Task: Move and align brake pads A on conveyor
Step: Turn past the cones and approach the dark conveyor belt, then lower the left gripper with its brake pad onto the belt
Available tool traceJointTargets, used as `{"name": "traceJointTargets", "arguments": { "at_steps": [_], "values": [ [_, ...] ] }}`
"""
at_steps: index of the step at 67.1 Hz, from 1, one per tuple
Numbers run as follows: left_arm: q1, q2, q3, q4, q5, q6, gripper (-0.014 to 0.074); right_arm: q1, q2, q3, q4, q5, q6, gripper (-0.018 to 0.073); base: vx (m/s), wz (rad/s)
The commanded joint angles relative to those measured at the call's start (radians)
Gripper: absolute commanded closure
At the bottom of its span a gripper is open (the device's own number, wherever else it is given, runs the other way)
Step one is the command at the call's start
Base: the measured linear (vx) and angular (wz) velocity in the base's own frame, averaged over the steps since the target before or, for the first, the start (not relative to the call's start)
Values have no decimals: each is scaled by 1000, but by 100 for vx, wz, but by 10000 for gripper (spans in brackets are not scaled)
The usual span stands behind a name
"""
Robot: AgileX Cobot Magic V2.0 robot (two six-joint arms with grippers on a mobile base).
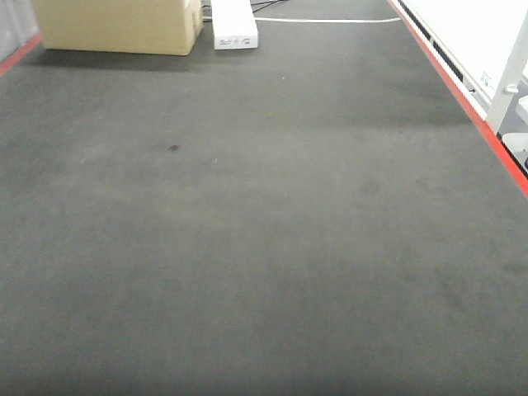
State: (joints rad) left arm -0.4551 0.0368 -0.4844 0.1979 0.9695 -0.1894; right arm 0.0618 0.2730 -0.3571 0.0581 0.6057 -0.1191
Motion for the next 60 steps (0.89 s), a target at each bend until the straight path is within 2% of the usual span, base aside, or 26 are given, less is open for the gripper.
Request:
{"name": "traceJointTargets", "arguments": {
  "at_steps": [1, 32, 60],
  "values": [
    [0, 16, -25, 9, -92, -3, 603, -1, 7, -32, -4, -95, -10, 566, 40, -15],
    [0, 16, -25, 9, -92, -3, 603, -1, 7, -32, -4, -95, -10, 566, 30, -5],
    [0, 16, -25, 9, -92, -3, 603, -1, 7, -32, -4, -95, -10, 566, 12, -2]
  ]
}}
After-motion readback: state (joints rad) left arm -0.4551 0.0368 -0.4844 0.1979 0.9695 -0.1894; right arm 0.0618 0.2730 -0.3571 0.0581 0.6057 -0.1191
